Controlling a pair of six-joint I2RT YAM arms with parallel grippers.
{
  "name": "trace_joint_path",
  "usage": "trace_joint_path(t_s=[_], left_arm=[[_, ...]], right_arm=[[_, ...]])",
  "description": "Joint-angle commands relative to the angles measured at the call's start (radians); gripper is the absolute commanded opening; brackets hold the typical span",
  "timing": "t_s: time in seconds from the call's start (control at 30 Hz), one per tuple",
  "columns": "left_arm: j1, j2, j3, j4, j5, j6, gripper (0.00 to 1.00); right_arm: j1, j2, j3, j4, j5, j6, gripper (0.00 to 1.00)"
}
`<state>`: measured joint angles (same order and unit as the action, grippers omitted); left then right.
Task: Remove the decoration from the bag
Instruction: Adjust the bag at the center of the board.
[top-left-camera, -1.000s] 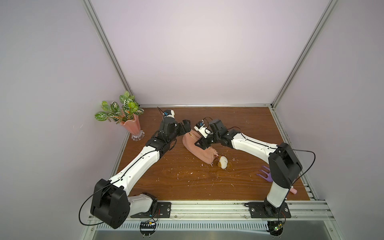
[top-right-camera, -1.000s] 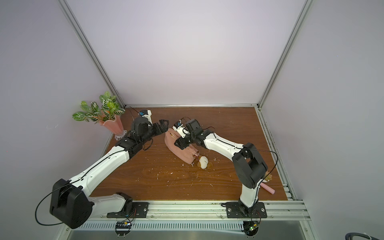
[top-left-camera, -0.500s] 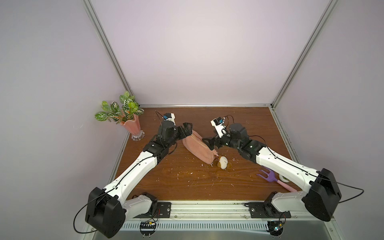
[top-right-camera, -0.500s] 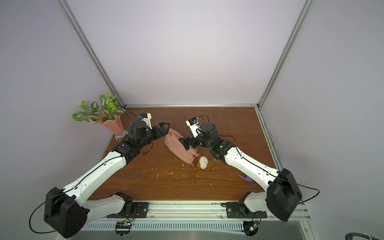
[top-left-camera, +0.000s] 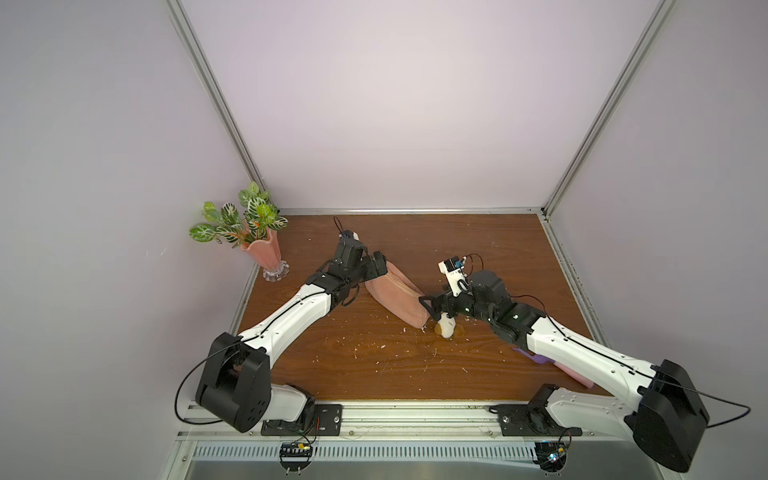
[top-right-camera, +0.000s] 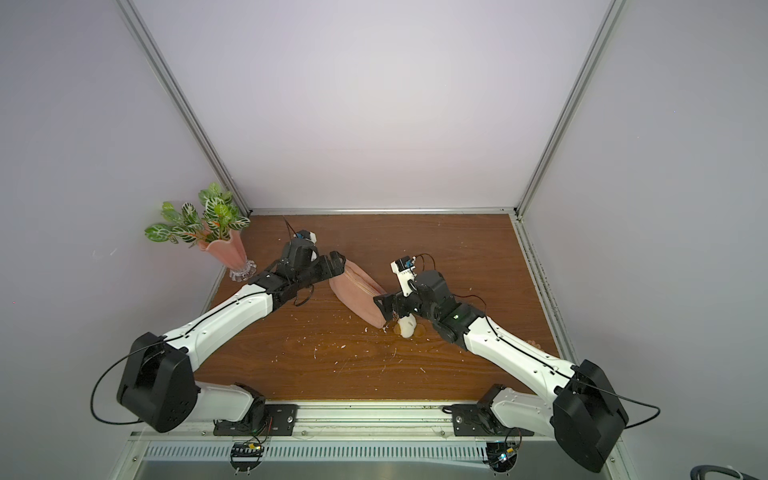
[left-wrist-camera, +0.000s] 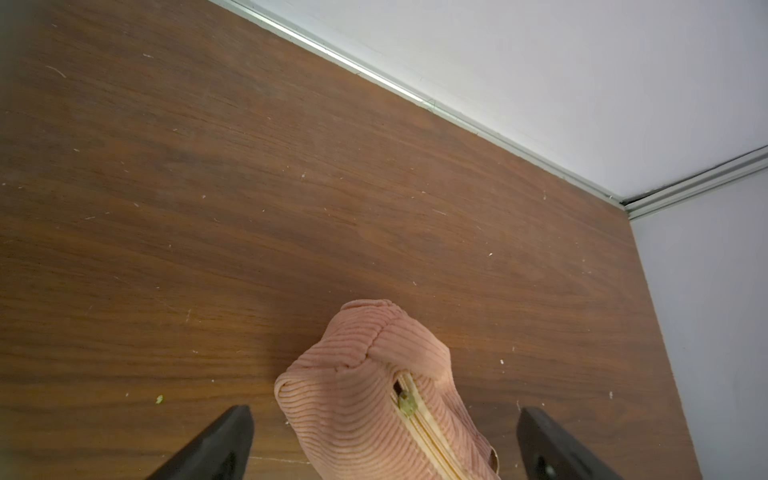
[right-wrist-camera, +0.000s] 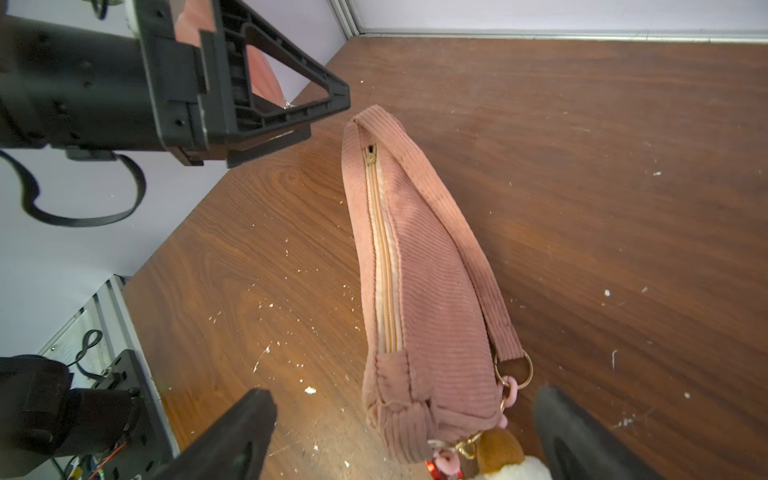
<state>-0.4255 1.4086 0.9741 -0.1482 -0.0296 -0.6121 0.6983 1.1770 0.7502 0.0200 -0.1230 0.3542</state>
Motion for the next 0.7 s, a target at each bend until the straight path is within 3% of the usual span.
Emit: trace_joint_path(t_s=[0.0, 0.37, 0.67], left_arm=[[-0.009, 0.038, 0.037, 0.027, -0.015, 0.035, 0.99], [-0.008, 0.172, 0.109, 0.068, 0.029, 0.046, 0.70], [0.000, 0.151, 0.052, 0.070, 0.020, 0.041, 0.30]], right_arm=[[-0.001, -0.020, -0.025, 0.005, -0.019, 0.041, 0.99], [0.003, 0.067, -0.062, 0.106, -0.085, 0.117, 0.99], [0.005, 0.188, -0.028, 0.239, -0.166, 0.191, 0.99]])
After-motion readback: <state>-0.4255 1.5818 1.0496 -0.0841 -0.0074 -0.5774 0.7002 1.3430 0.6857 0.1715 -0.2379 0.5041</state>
